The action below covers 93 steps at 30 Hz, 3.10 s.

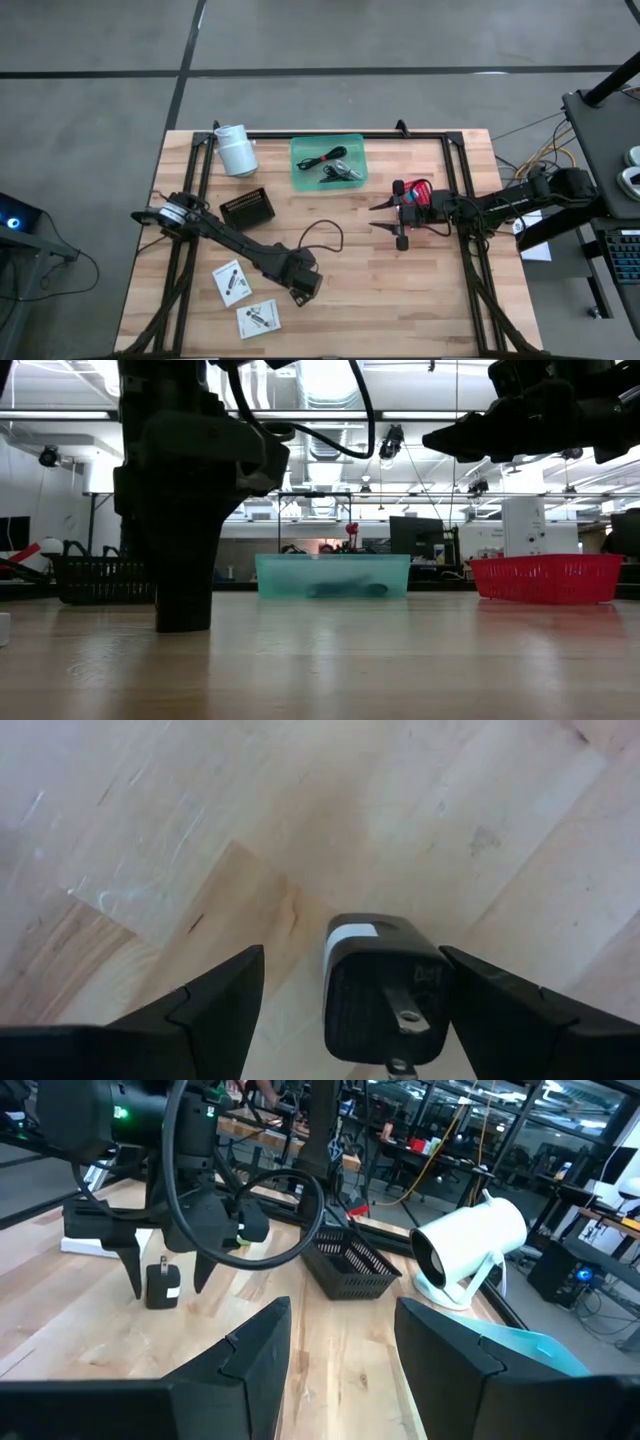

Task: Pick and place items into bin
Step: Put the black charger adapter into the orange bin

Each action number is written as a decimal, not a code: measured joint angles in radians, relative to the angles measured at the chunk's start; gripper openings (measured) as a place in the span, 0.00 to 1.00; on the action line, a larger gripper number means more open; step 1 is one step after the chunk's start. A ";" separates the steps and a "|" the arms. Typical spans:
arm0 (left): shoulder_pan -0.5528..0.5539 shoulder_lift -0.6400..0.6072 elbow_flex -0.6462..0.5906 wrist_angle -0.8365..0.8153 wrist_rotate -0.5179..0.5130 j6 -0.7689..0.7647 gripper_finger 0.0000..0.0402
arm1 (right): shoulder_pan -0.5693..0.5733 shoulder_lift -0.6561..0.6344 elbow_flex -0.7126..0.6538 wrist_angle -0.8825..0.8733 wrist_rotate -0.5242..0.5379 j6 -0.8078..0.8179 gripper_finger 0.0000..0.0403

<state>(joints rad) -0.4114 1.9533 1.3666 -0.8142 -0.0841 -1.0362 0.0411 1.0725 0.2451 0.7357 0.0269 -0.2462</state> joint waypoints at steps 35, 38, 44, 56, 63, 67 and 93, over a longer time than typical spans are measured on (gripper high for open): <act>0.049 -0.031 0.000 0.183 -0.125 0.395 0.33 | 0.000 -0.001 0.000 0.009 0.001 -0.076 0.41; 0.054 -0.055 -0.002 0.240 -0.208 0.481 0.33 | 0.000 -0.001 0.000 0.028 0.001 -0.117 0.41; 0.069 -0.157 -0.068 0.444 -0.265 0.634 0.33 | 0.019 0.007 0.002 0.072 -0.045 -0.225 0.41; 0.154 -0.427 -0.470 1.151 -0.156 0.789 0.33 | 0.181 0.121 0.005 0.237 -0.009 -0.589 0.31; 0.196 -0.462 -0.590 1.328 -0.087 0.807 0.33 | 0.210 0.276 0.086 0.274 0.076 -0.778 0.30; 0.210 -0.463 -0.589 1.330 -0.082 0.834 0.33 | 0.210 0.371 0.159 0.270 0.081 -0.836 0.33; 0.259 -0.464 -0.582 1.407 -0.108 0.887 0.33 | 0.173 0.451 0.306 0.248 0.285 -0.865 0.62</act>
<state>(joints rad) -0.1525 1.4895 0.7844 0.5924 -0.1918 -0.1493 0.2138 1.5234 0.5514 0.9840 0.3121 -1.1114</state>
